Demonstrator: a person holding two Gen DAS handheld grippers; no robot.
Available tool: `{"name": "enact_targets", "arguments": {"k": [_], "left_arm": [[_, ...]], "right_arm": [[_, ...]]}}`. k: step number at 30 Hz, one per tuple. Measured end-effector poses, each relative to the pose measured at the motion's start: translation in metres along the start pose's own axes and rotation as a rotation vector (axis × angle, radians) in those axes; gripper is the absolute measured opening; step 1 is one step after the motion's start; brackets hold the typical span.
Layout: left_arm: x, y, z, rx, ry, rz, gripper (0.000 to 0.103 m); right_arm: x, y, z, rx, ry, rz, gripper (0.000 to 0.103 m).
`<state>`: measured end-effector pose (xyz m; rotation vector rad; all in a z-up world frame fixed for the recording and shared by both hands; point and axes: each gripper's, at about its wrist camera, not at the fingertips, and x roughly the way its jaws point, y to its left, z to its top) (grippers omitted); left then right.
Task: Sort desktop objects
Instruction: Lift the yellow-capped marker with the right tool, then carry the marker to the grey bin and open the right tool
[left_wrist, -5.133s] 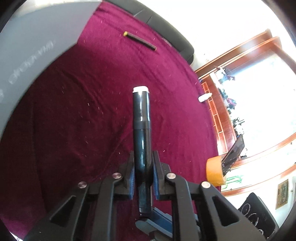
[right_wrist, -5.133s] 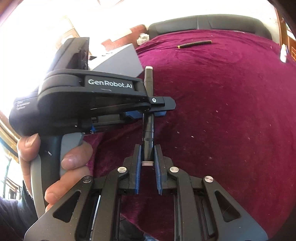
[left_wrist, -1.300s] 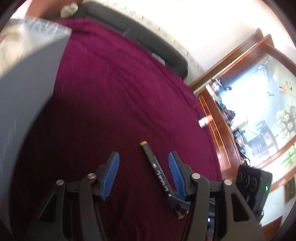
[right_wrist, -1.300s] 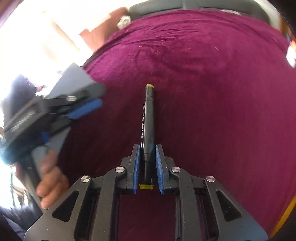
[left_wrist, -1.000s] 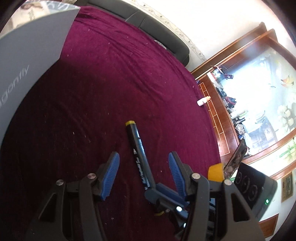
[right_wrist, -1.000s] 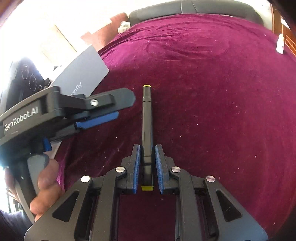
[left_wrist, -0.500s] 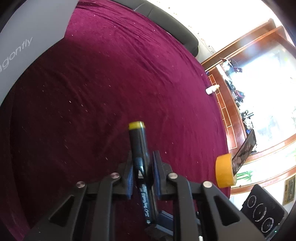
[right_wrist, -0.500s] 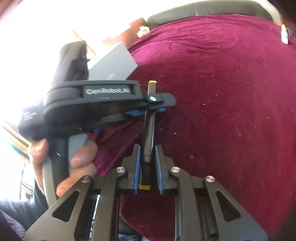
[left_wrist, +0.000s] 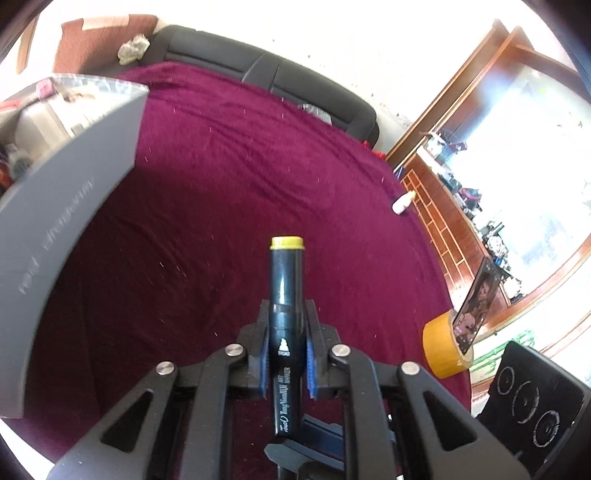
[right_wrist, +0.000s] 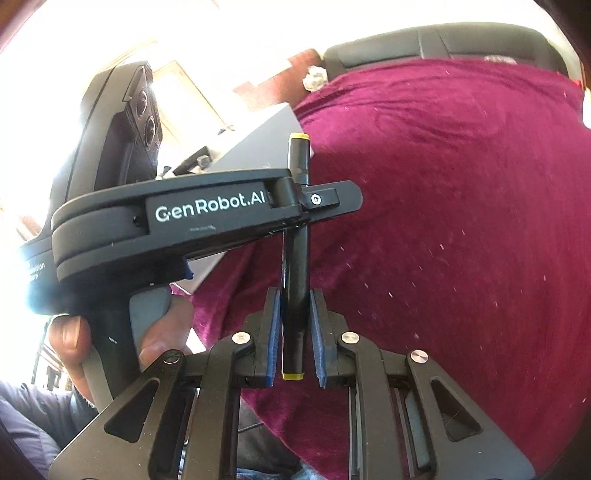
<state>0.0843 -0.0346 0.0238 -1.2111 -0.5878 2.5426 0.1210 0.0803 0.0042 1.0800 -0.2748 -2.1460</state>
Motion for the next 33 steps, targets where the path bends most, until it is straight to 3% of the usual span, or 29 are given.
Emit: {"name": "enact_targets", "arguments": {"k": [11, 22, 33], "left_arm": [[-0.049, 0.025, 0.027, -0.026, -0.12, -0.009, 0.103], [-0.103, 0.069, 0.077, -0.016, -0.247, 0.106, 0.103], [-0.121, 0.118, 0.101, -0.051, -0.27, 0.198, 0.103]], "right_arm": [[0.005, 0.044, 0.031, -0.106, -0.015, 0.021, 0.015], [0.042, 0.104, 0.083, -0.206, -0.021, 0.119, 0.015], [0.087, 0.138, 0.108, -0.224, 0.023, 0.167, 0.015]]}}
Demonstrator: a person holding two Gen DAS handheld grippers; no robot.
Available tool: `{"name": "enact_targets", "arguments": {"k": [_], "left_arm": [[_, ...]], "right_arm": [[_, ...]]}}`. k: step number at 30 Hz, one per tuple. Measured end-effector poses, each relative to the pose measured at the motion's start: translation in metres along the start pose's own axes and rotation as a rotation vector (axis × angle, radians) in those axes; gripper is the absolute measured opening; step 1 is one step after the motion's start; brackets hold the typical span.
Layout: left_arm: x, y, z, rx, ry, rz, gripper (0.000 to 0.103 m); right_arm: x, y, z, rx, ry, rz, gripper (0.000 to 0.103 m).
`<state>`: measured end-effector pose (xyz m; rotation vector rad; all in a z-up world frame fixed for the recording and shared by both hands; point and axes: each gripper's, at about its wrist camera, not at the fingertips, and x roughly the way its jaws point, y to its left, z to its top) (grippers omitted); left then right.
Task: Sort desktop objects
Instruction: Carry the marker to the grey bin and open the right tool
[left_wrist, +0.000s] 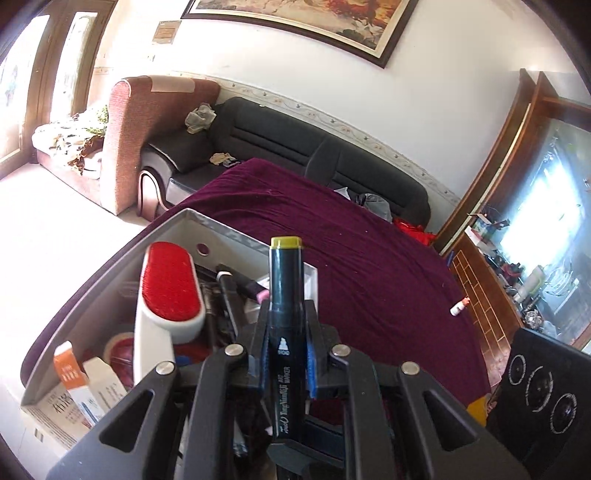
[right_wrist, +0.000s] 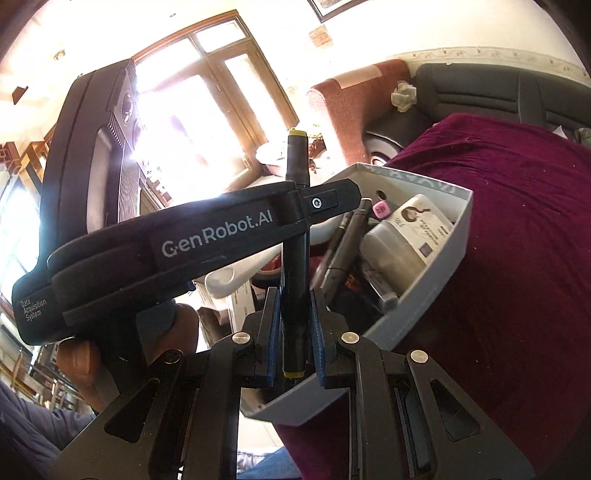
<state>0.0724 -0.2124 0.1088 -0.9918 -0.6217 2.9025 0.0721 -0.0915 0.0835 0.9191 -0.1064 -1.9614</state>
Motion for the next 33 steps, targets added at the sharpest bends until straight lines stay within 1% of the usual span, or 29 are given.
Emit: {"name": "enact_targets", "arguments": {"k": [7, 9, 11, 13, 14, 15, 17, 19, 22, 25, 26, 29, 31, 33], "left_arm": [[-0.002, 0.018, 0.002, -0.025, -0.002, 0.025, 0.103], [-0.006, 0.021, 0.003, -0.037, -0.014, 0.03, 0.103], [-0.009, 0.023, 0.005, -0.038, -0.019, 0.053, 0.103], [-0.015, 0.023, 0.006, -0.04, -0.033, 0.072, 0.103], [-0.018, 0.023, 0.007, -0.037, -0.042, 0.08, 0.103], [-0.023, 0.023, 0.007, -0.03, -0.055, 0.096, 0.103], [-0.029, 0.019, 0.008, -0.006, -0.083, 0.14, 0.103], [-0.032, 0.017, 0.009, 0.02, -0.094, 0.187, 0.103], [-0.035, 0.006, 0.009, 0.095, -0.071, 0.298, 0.103], [-0.04, 0.001, 0.008, 0.148, -0.052, 0.362, 0.103], [-0.041, 0.001, 0.008, 0.155, -0.038, 0.372, 0.103], [-0.046, 0.003, 0.005, 0.151, -0.034, 0.381, 0.103], [-0.047, 0.007, 0.003, 0.128, -0.022, 0.348, 0.103], [-0.047, 0.003, 0.002, 0.138, -0.016, 0.311, 0.103]], "right_arm": [[0.014, 0.011, 0.005, -0.005, 0.021, -0.015, 0.015], [0.017, 0.013, 0.007, -0.011, 0.023, -0.016, 0.016], [0.018, 0.014, 0.01, -0.011, 0.013, -0.031, 0.017], [0.017, 0.014, 0.012, 0.001, -0.004, -0.052, 0.028], [0.014, 0.013, 0.012, 0.012, -0.016, -0.058, 0.044], [0.012, 0.012, 0.012, 0.019, -0.027, -0.063, 0.054], [0.005, 0.012, 0.01, 0.033, -0.054, -0.07, 0.054], [0.003, 0.01, 0.012, 0.05, -0.065, -0.074, 0.055], [-0.005, 0.01, 0.007, 0.054, -0.066, -0.079, 0.055], [-0.007, 0.008, 0.008, 0.053, -0.049, -0.109, 0.061], [-0.009, 0.008, 0.007, 0.052, -0.038, -0.115, 0.065], [-0.011, 0.004, 0.0, 0.08, -0.002, -0.13, 0.066], [-0.014, 0.001, -0.007, 0.096, 0.009, -0.118, 0.066], [-0.015, -0.004, -0.012, 0.111, 0.018, -0.121, 0.066]]}}
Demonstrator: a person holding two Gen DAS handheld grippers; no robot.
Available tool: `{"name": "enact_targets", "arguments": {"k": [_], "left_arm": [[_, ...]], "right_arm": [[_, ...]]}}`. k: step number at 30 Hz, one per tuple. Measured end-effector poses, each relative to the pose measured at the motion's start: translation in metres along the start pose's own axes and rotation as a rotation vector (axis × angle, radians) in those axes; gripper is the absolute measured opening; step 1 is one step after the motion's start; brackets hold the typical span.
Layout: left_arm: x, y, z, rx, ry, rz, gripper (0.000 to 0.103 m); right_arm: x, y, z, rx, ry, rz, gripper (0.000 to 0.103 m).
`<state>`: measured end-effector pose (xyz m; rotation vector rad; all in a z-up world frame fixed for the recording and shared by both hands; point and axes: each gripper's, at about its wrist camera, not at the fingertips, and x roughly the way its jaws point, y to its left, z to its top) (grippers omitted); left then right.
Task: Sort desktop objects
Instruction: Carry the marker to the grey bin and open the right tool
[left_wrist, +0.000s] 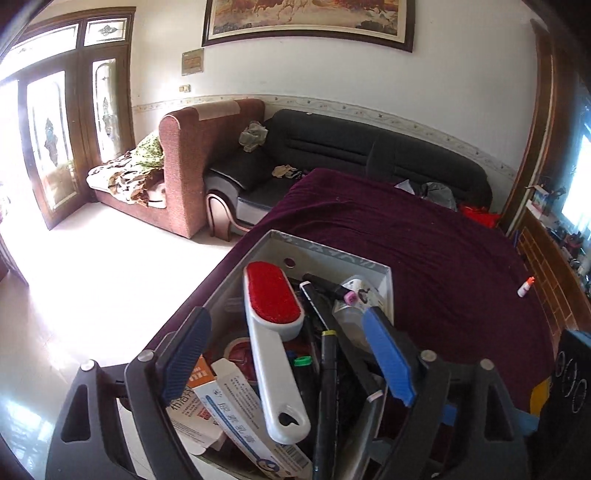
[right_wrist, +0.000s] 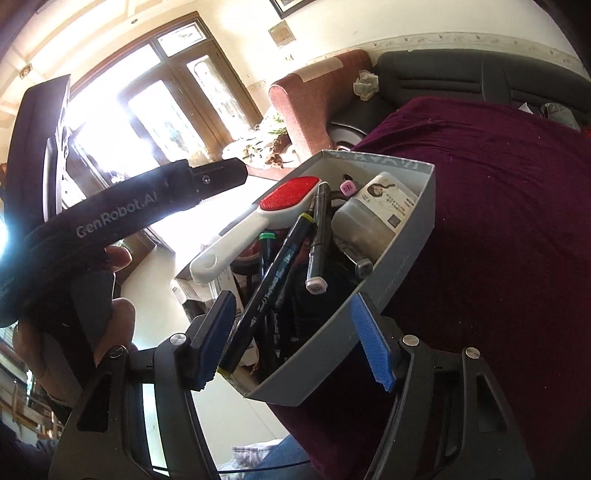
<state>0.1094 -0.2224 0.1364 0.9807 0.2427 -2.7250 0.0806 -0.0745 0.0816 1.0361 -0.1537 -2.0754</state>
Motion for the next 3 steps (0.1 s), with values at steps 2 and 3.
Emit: {"name": "enact_targets", "arguments": {"k": [2, 3], "left_arm": [[0.0016, -0.0062, -0.0019, 0.017, 0.004, 0.025, 0.103], [0.0019, -0.0082, -0.0029, 0.025, 0.012, 0.024, 0.103]], "right_arm": [[-0.0019, -0.0021, -0.0043, 0.008, 0.005, 0.006, 0.066], [-0.0039, -0.0026, -0.0067, 0.008, 0.004, 0.007, 0.066]]}}
